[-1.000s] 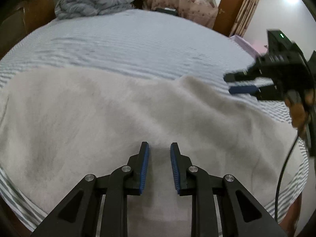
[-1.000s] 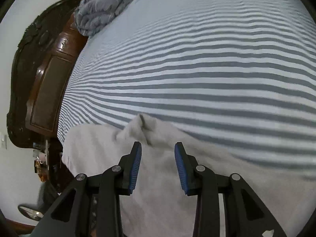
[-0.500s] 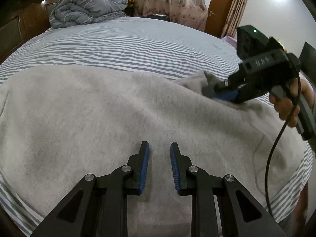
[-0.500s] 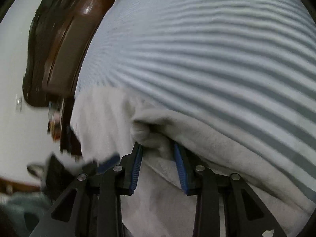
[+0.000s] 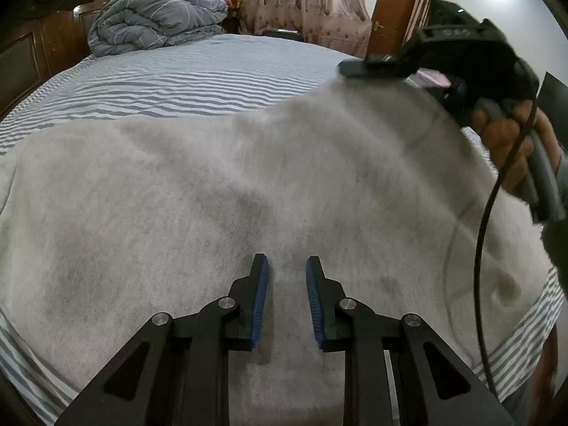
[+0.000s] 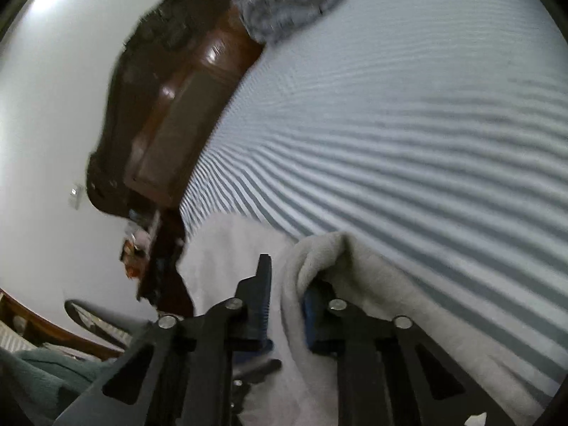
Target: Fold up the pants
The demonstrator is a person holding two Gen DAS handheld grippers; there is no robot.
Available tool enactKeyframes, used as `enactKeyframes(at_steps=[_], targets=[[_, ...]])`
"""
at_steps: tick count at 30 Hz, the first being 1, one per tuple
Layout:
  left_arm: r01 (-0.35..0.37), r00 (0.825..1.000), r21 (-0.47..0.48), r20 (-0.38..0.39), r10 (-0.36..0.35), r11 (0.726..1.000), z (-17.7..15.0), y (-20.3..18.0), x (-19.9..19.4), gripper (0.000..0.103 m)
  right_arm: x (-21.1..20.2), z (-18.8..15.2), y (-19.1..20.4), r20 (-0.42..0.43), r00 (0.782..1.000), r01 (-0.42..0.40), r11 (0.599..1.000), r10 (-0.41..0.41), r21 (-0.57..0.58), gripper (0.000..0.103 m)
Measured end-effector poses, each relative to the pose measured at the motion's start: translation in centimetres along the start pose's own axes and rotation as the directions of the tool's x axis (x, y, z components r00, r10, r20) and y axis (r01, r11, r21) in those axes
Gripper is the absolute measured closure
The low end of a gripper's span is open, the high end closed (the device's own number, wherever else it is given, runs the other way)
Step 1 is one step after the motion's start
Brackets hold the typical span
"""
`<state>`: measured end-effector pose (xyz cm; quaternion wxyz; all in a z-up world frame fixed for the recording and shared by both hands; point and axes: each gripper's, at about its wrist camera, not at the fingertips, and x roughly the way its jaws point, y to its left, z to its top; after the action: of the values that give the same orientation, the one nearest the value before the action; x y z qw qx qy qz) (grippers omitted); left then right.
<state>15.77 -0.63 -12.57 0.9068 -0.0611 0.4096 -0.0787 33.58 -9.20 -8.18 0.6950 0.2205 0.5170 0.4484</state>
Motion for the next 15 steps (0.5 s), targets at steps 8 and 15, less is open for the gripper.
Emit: enactKeyframes(at_steps=[8, 15], targets=[[-0.01, 1.0, 0.013, 0.002, 0.01, 1.0, -0.4, -0.2, 0.0, 0.078, 1.3, 1.9, -3.3, -0.017, 0.989, 0.149, 0.988, -0.149, 0.038, 0.095], [-0.015, 1.0, 0.01, -0.004, 0.015, 1.0, -0.3, -0.4, 0.0, 0.078, 3.6, 1.8, -4.9, -0.092, 0.958, 0.277, 0.96, -0.272, 0.049, 0.095]])
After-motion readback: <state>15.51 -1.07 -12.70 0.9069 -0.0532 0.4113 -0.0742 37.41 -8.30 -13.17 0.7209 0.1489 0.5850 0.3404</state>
